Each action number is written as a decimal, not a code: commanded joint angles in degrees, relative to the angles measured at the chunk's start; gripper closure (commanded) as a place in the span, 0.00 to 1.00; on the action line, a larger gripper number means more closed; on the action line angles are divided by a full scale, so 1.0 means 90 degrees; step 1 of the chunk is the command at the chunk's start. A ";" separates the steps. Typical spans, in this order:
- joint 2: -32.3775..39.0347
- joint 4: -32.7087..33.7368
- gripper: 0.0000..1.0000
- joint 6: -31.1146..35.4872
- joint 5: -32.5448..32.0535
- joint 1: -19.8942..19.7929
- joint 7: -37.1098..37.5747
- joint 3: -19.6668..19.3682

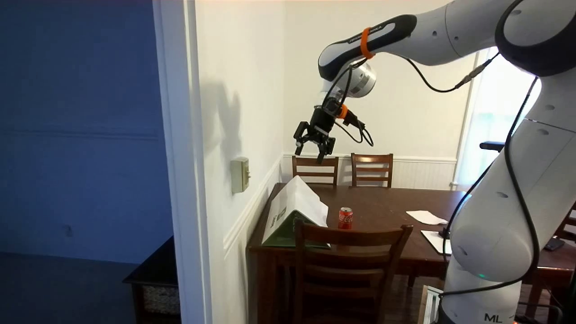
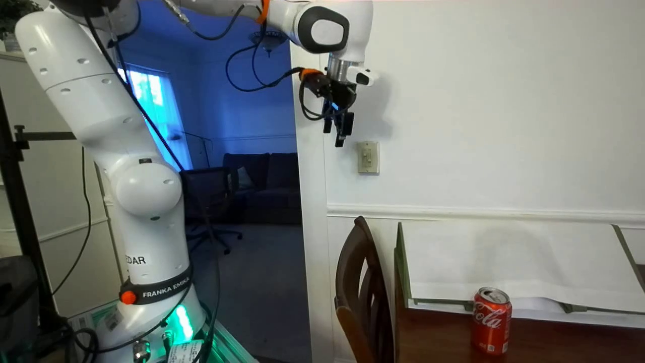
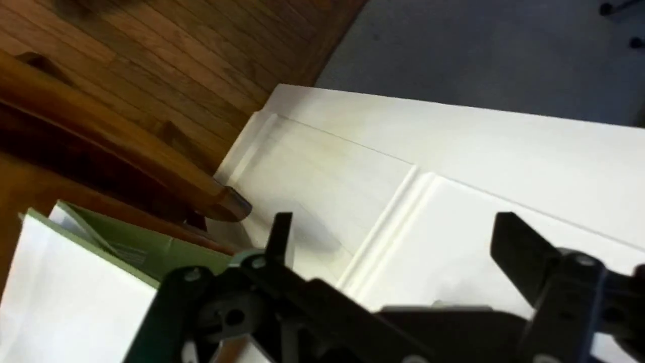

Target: Pull the left lights switch down to turn off the lights on the wall lights switches

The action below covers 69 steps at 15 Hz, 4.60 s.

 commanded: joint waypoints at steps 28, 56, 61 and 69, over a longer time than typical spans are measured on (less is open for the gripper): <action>0.1706 -0.0291 0.00 0.1419 0.4444 -0.0137 -0.0720 -0.0009; 0.2906 0.0361 0.00 0.1911 0.6222 -0.0149 -0.1369 0.0313; 0.3012 0.0472 0.00 0.1947 0.6315 -0.0141 -0.1385 0.0387; 0.3141 0.0595 0.00 0.2116 0.6386 -0.0151 -0.1357 0.0409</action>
